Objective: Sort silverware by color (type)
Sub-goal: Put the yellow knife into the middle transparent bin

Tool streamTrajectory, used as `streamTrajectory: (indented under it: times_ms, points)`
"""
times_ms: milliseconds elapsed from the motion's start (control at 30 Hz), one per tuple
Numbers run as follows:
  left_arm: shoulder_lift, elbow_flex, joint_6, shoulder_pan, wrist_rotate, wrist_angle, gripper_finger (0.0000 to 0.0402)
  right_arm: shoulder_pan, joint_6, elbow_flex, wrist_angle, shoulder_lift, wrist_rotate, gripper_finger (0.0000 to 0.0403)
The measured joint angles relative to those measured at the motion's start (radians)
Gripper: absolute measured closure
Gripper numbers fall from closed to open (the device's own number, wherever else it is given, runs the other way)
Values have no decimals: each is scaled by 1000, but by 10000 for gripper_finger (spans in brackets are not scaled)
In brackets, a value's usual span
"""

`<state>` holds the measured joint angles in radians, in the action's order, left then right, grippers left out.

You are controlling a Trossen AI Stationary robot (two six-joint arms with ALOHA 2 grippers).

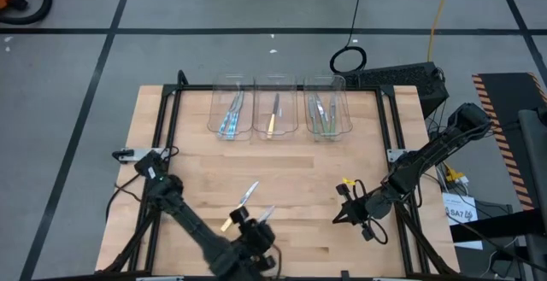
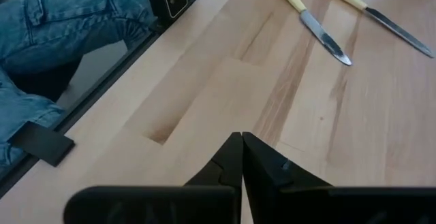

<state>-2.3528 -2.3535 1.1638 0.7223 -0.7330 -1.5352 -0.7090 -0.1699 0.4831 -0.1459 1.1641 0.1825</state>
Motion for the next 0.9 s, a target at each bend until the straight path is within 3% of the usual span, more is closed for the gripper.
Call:
streamTrajectory:
  times_ms: [300,433,567,767,900]
  points:
    - [-17,0,251,-18,210,-34,277,0,3,0,15,0,0,401]
    - [-9,0,161,-6,302,-35,277,0,3,0,22,0,-1,401]
    - [-9,0,43,1,322,-35,277,0,0,0,23,0,-1,401]
    - [-8,16,-131,-2,235,-35,277,0,-87,0,26,0,-4,401]
    - [37,174,-146,-2,220,-34,277,0,-106,0,49,0,-5,401]
